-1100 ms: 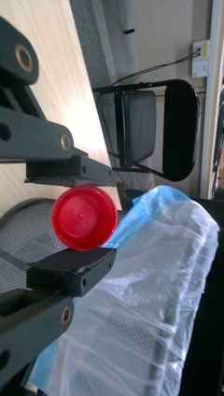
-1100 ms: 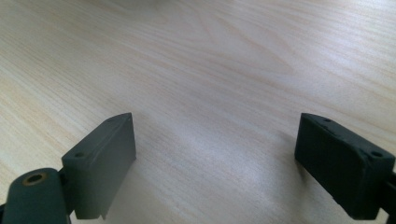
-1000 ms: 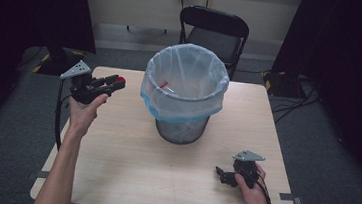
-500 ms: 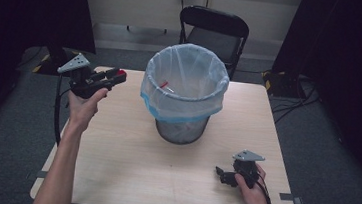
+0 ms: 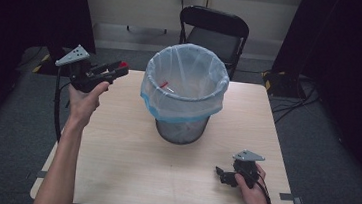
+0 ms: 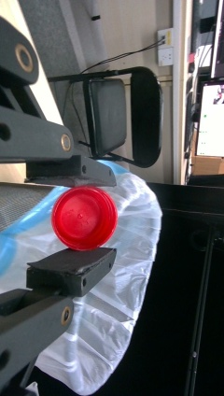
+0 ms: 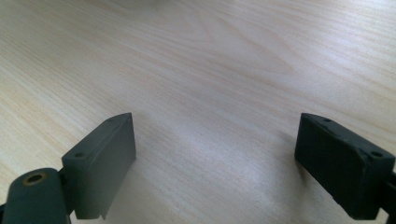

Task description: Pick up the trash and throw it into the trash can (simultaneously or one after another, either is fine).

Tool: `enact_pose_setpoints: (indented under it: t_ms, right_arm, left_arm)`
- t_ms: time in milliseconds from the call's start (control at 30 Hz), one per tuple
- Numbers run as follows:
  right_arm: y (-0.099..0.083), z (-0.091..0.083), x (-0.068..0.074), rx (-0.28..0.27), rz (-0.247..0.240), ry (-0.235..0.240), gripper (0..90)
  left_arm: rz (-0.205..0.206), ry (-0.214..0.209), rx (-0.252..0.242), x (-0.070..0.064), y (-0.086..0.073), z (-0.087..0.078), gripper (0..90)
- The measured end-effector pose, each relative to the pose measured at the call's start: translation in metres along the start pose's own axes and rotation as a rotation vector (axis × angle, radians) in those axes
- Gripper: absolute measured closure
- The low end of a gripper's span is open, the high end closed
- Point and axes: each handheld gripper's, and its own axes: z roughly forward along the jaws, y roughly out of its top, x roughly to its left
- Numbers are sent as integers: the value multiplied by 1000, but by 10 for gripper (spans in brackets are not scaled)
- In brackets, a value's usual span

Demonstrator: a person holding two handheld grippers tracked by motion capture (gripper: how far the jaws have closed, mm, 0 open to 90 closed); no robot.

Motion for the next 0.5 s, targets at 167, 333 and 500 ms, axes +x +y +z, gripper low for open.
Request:
enact_pose_setpoints:
  t_ms: [167, 333, 500]
  right_arm:
    - [0, 0, 0, 0, 0, 0, 115]
    - [0, 0, 0, -1, 0, 2, 115]
    - [0, 0, 0, 0, 0, 0, 115]
  left_arm:
    - [9, -21, -22, -4, 14, 2, 596]
    - [12, -38, -24, -12, 21, 12, 596]
    - [11, -62, -30, -20, 29, 23, 596]
